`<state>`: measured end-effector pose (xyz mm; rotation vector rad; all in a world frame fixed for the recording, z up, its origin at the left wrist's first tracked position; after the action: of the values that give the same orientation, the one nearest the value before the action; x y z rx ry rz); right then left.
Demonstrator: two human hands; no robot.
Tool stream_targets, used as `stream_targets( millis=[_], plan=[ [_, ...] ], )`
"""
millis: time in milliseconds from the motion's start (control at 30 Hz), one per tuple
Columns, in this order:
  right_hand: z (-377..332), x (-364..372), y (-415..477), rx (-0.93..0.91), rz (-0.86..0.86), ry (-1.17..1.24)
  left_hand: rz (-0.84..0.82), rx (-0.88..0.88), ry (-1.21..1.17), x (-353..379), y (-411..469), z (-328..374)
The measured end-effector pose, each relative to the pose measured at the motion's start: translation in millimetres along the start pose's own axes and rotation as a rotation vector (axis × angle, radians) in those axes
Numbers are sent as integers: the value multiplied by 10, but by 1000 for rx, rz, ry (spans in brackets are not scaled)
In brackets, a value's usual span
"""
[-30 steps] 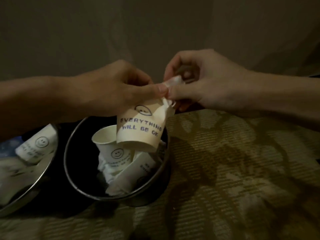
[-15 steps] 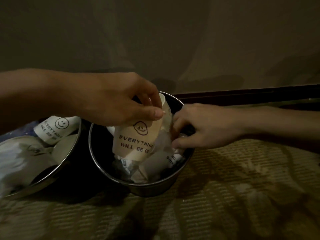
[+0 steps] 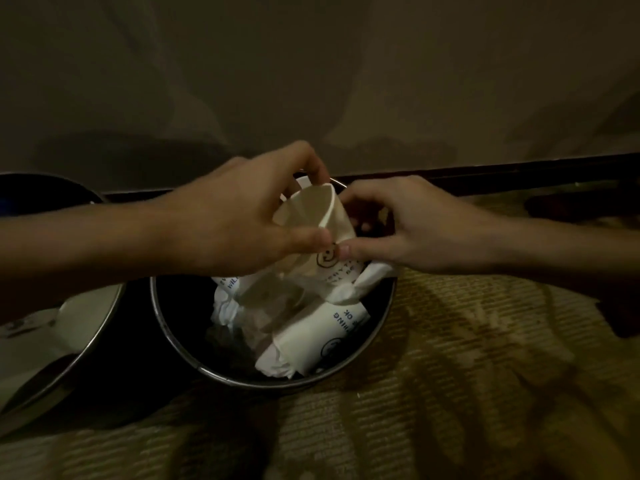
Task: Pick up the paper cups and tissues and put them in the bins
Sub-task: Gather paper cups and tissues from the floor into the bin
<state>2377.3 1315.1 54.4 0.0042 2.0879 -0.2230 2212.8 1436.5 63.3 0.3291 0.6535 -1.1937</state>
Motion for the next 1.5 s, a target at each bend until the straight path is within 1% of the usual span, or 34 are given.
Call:
stream_targets(
  millis=[67,200,300,367,433,500,633,733,800,900,967,1067,1133,1200,1267,1333,1433,1500],
  plan=[
    [-1,70,33,25,16,-19,-3,2,145,-49,83,-58],
    [6,95,50,45,26,-58,-112,-14,286,-140,248,-94],
    [55,3,-78,76,130,35,-173,34,418,-222,414,85],
    [132,-160,-231,107,202,75,-108,138,483,-227,523,299],
    [243,-356,-461,143,223,107,-43,251,419,-124,659,573],
    [401,-501,-759,195,217,125,-97,335,345,123,783,902],
    [814,-633,-1561,287,246,187,-255,449,398,814,1056,1532],
    [1256,-608,-2376,366,273,148,-344,526,385,1494,1287,1975],
    [1599,-511,-2967,482,284,147,-422,552,367,2067,1412,2243],
    [2151,-280,-3782,689,333,214,-570,524,321,3012,1584,2542],
    [2540,-90,-4254,827,393,235,-637,458,325,3652,1723,2683],
    [3154,216,-4869,1072,491,296,-628,325,252,4562,1969,2894],
    [3524,374,-5206,1229,638,452,-613,246,169,5130,2128,3029],
    [3844,495,-5455,1335,779,569,-614,153,67,5653,2283,3141],
    [4109,611,-5603,1397,870,659,-600,82,-20,6104,2408,3217],
    [4318,725,-5652,1417,903,784,-563,41,-66,6450,2514,3245],
    [4533,806,-5655,1339,965,1071,-531,15,-67,6822,2664,3238],
    [4631,824,-5655,1264,949,1127,-524,-13,-44,6993,2754,3197]
  ],
)
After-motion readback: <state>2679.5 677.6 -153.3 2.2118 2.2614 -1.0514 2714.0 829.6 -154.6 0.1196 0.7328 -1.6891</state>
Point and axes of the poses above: each hand's wrist, its own y-axis towards the middle knuckle, its own x-axis out of the palm, z = x × y, the point moved 1 cm from there along y, towards the middle knuckle, and after that the axes turned 5 degrees about -y, right-handed, at the moved point
